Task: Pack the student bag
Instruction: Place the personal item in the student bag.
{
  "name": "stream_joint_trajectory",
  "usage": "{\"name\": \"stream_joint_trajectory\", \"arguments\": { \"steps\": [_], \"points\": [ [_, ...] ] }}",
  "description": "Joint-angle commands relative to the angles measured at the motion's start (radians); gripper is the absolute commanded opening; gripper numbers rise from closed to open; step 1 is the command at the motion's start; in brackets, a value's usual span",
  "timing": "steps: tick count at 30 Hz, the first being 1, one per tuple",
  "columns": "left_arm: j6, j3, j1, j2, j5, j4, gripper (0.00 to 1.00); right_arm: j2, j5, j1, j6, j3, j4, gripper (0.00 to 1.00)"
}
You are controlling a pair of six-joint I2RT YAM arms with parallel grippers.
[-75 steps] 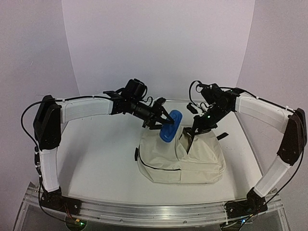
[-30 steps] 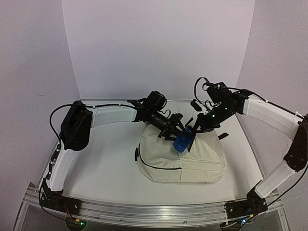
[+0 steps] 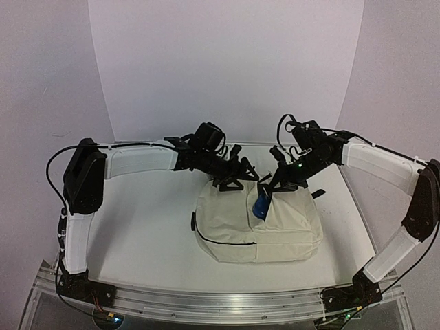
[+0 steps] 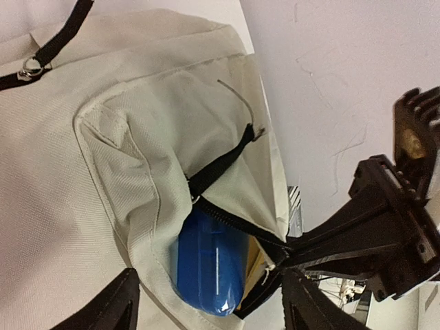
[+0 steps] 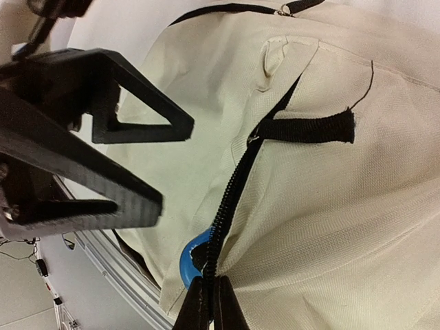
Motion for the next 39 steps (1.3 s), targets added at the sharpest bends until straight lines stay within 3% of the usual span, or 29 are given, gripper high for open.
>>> {"name": "stream_joint_trajectory", "arguments": {
  "steps": [1,11,23,29,39],
  "points": [
    [0.040,-0.017,0.005,-0.074,-0.011,-0.033,0.60,0.012,-0.050,0.001,0.008,0.040,0.001,0.00],
    [0.081,0.017,-0.012,-0.008,-0.002,-0.057,0.29,0.012,-0.058,-0.005,0.016,0.041,0.001,0.00],
    [0.111,0.184,-0.067,0.150,0.072,-0.054,0.17,0.010,-0.097,-0.005,0.030,0.047,0.005,0.00],
    [0.151,0.243,-0.101,0.194,0.118,-0.003,0.18,0.001,-0.097,-0.006,0.038,0.037,0.008,0.00],
    [0.148,0.287,-0.104,0.244,0.023,-0.015,0.50,-0.006,-0.102,-0.006,0.049,0.008,0.008,0.00]
  ]
}}
